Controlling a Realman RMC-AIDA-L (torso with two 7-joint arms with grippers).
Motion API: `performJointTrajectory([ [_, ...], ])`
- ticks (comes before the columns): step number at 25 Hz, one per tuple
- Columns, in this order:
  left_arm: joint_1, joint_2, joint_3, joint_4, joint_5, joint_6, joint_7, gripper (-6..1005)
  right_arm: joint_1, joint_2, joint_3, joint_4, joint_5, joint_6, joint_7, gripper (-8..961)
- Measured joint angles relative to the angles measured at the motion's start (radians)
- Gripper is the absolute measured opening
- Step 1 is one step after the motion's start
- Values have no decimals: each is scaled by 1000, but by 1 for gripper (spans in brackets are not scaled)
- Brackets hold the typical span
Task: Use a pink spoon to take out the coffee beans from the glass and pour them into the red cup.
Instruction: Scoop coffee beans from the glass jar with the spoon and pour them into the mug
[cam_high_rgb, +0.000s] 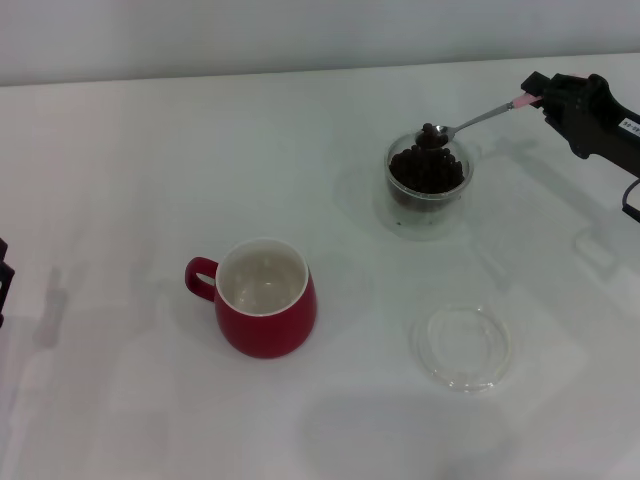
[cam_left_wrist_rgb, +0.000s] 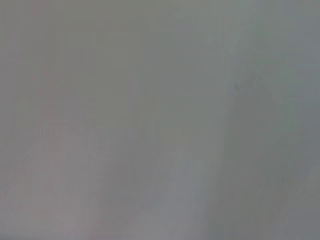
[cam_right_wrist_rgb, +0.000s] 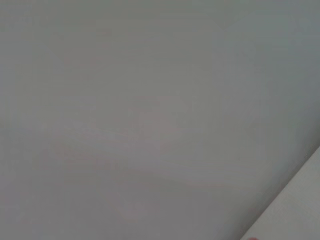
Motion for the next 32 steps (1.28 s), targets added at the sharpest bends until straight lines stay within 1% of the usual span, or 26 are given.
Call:
performJointTrajectory([
  [6,1,2,-1,0,0,1,1,654,2,-16,-18,-4,-41,-50,62,143],
  [11,-2,2,-2,0,-1,1,3,654,17,-16,-20,-17,-117,-88,118,145],
  [14,-5,2,-2,0,-1,1,3,655,25,-8,-20,-37,-152,-119,147,146],
  [16,-6,2,-2,0,-1,1,4,655,31,2,-21,-56,-183,-138,165,146],
  [20,-6,2,-2,0,-1,1,4,655,41,33,-27,-99,-246,-163,189,148],
  [23,-6,2,-2,0,-1,1,4,655,50,59,-59,-121,-271,-174,194,149],
  [25,-6,2,-2,0,-1,1,4,655,54,65,-95,-127,-269,-175,193,150],
  [28,-7,2,-2,0,-1,1,4,655,60,69,-159,-134,-261,-177,184,151],
  [30,-7,2,-2,0,-1,1,4,654,61,70,-209,-137,-228,-169,164,151],
  [32,-7,2,-2,0,-1,1,4,654,58,70,-269,-138,-163,-144,121,152],
])
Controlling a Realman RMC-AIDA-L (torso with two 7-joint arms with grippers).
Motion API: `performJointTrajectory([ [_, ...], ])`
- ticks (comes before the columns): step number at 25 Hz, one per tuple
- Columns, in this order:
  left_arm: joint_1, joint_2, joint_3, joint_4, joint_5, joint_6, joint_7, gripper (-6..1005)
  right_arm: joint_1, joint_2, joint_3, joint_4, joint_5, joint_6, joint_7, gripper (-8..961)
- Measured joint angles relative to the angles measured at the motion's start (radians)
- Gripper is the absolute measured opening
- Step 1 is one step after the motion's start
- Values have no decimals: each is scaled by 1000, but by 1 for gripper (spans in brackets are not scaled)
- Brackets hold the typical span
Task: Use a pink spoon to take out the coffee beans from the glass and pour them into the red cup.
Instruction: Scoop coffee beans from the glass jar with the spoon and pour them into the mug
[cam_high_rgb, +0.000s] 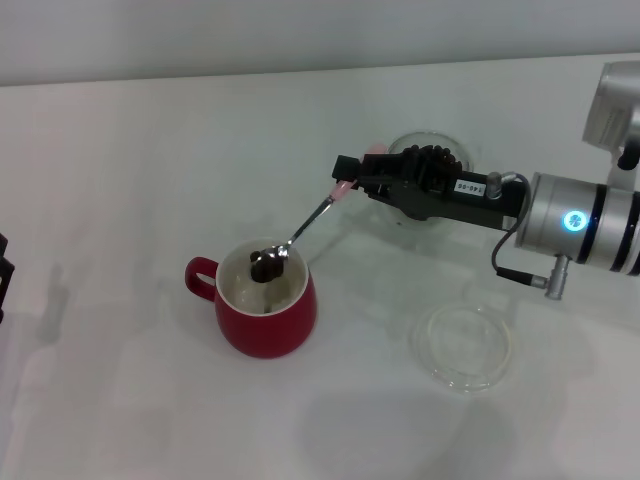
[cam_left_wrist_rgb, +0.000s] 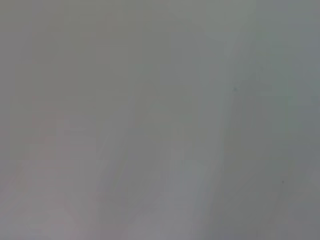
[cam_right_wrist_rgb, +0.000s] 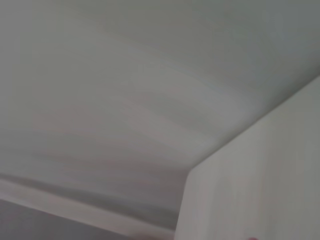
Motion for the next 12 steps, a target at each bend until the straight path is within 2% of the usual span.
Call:
performJointTrajectory([
  [4,0,0,0,0,0,0,0,654,-4,0,-83,-2,107,35,-104,153],
  [12,-2,0,0,-2,0,0,0,655,-6,0,-103,-11,160,5,-342,156],
])
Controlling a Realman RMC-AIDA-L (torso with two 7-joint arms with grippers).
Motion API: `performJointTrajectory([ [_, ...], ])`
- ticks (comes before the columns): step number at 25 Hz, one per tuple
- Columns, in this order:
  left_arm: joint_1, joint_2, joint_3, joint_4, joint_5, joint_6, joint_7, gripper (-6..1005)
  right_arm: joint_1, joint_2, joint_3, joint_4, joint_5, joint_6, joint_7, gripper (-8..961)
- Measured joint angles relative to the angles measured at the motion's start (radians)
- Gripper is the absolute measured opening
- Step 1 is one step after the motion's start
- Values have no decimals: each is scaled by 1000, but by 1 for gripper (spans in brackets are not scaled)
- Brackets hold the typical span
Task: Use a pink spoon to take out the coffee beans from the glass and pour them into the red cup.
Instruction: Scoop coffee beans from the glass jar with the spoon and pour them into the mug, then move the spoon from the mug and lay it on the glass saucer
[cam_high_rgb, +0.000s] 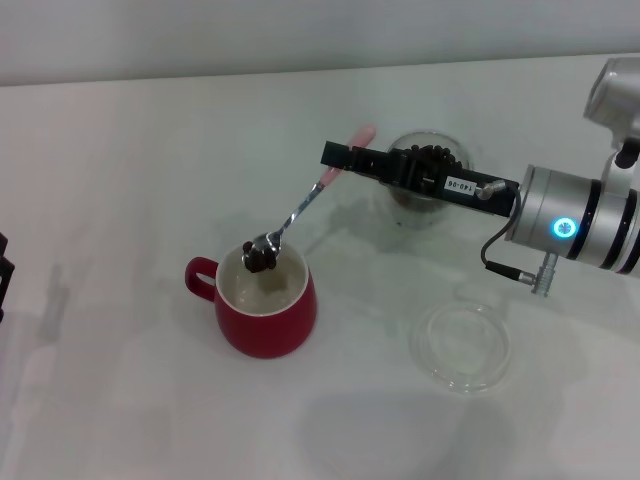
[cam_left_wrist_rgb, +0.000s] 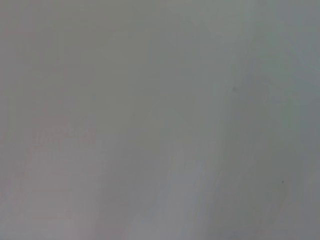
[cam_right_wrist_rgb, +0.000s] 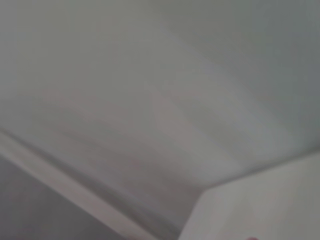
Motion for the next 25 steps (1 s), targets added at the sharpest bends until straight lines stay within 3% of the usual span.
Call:
performJointTrajectory([
  [10,-2,0,0,0,-8,0,0,655,-5,0,-65,-1,71,-43,-361,160],
  [15,-2,0,0,0,-9,0,0,655,-16,-1,-51,3,85,-52,-387,161],
  [19,-2,0,0,0,-9,0,0,655,-56,-12,20,14,120,-131,-348,163],
  [21,-2,0,0,0,-9,0,0,654,-82,-29,70,22,112,-204,-311,164],
  [25,-6,0,0,0,-9,0,0,654,-96,-94,126,85,104,-330,-225,165],
])
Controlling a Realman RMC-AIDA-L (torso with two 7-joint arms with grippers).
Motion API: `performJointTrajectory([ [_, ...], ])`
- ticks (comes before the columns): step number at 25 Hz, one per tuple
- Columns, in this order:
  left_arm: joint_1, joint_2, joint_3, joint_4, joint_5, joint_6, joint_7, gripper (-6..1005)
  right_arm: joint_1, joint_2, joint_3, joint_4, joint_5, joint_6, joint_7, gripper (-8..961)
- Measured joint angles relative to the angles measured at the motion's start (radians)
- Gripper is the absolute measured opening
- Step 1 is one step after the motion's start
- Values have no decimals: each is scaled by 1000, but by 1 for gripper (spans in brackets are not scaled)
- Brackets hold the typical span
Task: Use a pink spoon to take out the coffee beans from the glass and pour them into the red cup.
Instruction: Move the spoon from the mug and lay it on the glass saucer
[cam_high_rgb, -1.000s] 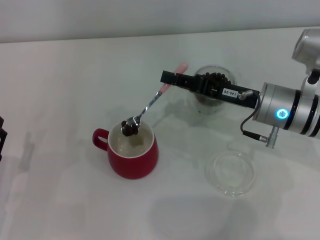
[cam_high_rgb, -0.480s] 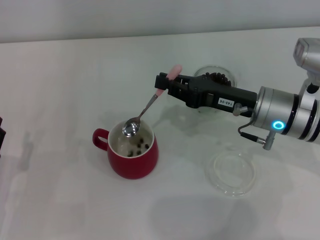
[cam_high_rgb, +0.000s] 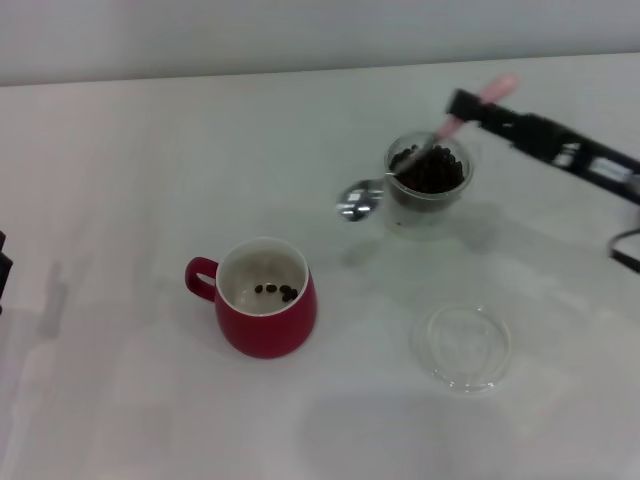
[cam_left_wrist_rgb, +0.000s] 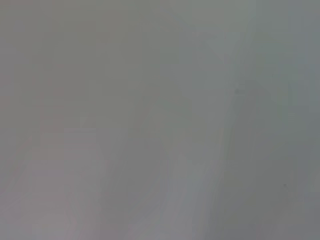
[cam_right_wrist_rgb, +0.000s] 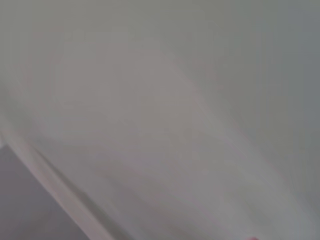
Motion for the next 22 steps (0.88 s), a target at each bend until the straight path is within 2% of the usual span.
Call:
performJointTrajectory([
  [2,-3,0,0,0,0,0,0,654,1,-38,8,45,-2,-43,23,166],
  [4,-3,0,0,0,0,0,0,654,3,-68,8,92,-11,-68,25,166],
  [7,-3,0,0,0,0,0,0,654,4,-102,9,141,-67,-63,21,167],
  [9,-4,0,0,0,0,0,0,654,5,-116,10,163,-104,-43,16,168],
  [22,-4,0,0,0,1,22,0,654,-16,-114,7,224,-222,52,-27,173],
])
